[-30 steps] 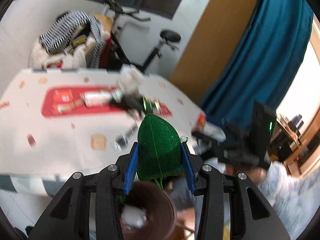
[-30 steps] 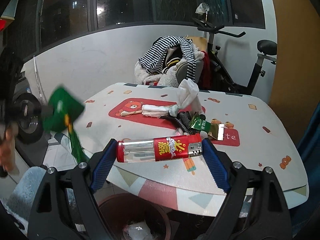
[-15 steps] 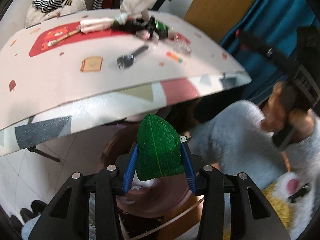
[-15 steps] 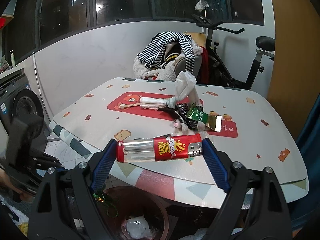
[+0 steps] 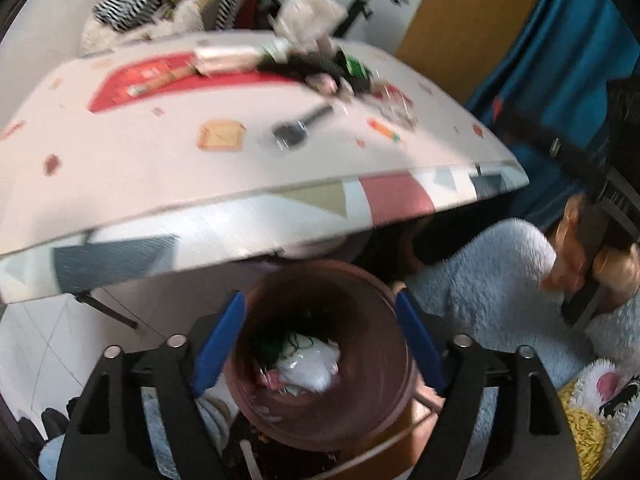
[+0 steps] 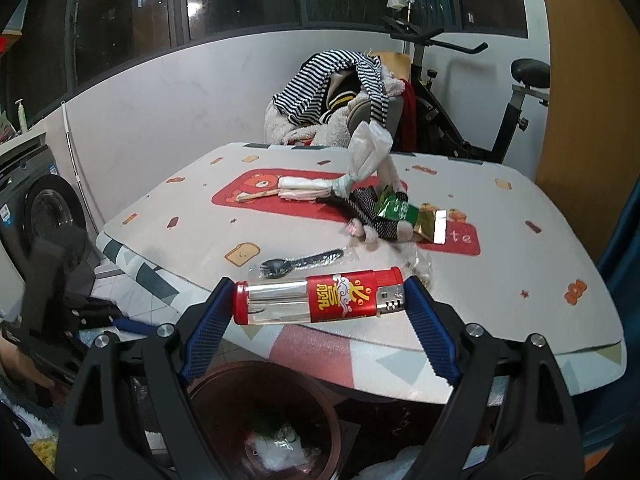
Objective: Collect trash
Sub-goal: 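Carry the lighter and felt ornament over the brown bin and open both tools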
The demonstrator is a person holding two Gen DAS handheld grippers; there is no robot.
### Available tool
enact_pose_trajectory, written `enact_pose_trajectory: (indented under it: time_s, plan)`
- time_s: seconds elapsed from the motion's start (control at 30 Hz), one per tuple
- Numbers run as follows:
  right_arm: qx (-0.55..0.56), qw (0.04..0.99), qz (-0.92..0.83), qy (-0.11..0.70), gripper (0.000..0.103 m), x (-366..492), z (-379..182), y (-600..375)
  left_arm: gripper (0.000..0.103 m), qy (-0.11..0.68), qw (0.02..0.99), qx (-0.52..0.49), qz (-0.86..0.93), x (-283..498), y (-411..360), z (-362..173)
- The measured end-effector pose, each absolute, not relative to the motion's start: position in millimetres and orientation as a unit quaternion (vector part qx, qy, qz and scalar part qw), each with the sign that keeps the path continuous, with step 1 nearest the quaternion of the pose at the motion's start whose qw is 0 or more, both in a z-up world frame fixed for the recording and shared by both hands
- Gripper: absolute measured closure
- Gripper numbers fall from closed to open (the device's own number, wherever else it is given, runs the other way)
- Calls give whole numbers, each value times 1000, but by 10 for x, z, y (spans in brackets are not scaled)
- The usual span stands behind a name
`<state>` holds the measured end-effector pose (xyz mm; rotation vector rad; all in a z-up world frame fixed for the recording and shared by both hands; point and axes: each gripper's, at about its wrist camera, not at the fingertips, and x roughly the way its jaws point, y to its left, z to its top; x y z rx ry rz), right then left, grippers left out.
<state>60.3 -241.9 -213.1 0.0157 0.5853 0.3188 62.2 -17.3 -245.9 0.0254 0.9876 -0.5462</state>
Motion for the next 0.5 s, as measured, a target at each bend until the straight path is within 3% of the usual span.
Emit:
enact_pose_trajectory:
  time_s: [0.13, 0.5]
  plan:
    - [25, 938, 164, 303, 19, 577, -2290, -2314, 13, 415, 885, 15, -213, 512, -5, -2250]
    - [-51, 896, 237, 373, 19, 454, -2871, -1670, 11, 350, 929, -44, -112, 252, 423, -2230]
